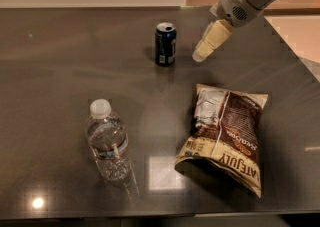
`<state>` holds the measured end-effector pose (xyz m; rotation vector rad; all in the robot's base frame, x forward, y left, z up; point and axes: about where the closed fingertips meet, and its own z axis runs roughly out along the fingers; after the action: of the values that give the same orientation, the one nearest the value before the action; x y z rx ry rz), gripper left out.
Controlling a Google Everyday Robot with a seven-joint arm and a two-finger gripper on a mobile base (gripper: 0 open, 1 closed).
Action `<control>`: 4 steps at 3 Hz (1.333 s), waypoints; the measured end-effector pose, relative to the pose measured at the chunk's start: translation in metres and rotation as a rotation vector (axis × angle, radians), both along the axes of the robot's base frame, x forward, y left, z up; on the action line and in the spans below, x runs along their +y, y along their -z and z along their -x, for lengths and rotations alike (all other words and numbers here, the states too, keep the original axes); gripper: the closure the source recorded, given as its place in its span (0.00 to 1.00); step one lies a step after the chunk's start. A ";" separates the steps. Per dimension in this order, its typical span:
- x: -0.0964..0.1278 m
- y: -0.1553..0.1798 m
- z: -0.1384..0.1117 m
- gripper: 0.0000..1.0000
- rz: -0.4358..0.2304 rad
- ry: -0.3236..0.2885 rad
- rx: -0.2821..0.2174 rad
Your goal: Move pepsi can near water bottle
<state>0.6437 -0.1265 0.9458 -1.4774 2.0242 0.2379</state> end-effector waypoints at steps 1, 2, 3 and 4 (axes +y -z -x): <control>0.011 0.007 -0.022 0.00 -0.036 0.018 0.013; 0.019 0.012 -0.040 0.00 -0.051 0.047 0.021; 0.028 0.017 -0.053 0.00 -0.062 0.076 0.027; 0.037 0.024 -0.066 0.00 -0.077 0.116 0.039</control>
Offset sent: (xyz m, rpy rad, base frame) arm 0.0619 0.0241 -0.0125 0.0703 0.0242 -0.0896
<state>0.7097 -0.0894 0.9223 -1.3136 2.0998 0.2957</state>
